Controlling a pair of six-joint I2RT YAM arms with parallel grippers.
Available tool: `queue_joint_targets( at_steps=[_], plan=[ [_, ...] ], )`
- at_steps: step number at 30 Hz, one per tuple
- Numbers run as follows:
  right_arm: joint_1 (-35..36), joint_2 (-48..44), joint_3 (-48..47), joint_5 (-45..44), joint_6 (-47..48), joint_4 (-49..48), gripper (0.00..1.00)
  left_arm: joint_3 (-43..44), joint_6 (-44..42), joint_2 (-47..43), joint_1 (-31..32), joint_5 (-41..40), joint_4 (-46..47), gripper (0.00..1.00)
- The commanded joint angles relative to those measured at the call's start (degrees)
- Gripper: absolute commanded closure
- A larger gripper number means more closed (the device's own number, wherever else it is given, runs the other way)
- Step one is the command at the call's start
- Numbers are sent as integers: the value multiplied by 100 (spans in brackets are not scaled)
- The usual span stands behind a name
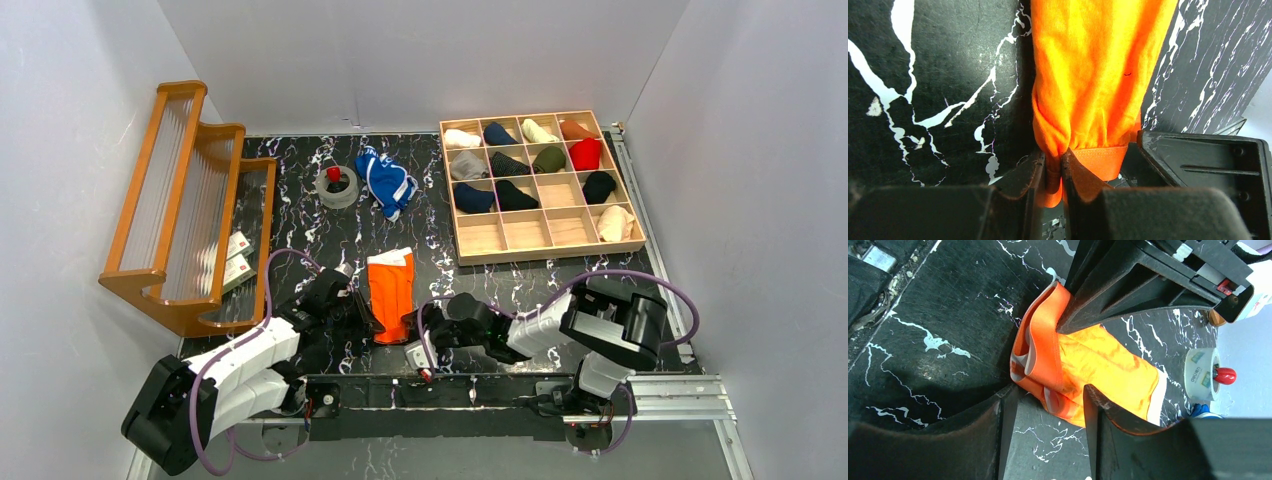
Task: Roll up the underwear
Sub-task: Roll the underwear to the center of the board.
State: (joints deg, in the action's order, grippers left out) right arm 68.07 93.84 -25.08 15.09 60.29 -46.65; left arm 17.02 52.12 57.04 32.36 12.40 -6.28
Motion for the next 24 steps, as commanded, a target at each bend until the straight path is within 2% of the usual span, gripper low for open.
queue_joint_targets(
  at_steps=[1, 6, 14, 21, 24],
  plan=[
    [69, 153, -62, 28, 151, -276, 43, -84, -243, 128, -24, -449, -730, 100],
    [149, 251, -66, 103, 89, -215, 50, -83, -244, 119, -32, -461, -732, 100],
    [268, 448, -85, 4, 140, -431, 51, -102, -237, 100, -37, -446, -696, 100],
    [277, 470, -100, -57, 165, -546, 65, -145, -179, 40, -39, -455, -661, 100],
    [277, 469, -126, -76, 34, -574, 77, -154, -145, 44, -45, -458, -648, 100]
  ],
)
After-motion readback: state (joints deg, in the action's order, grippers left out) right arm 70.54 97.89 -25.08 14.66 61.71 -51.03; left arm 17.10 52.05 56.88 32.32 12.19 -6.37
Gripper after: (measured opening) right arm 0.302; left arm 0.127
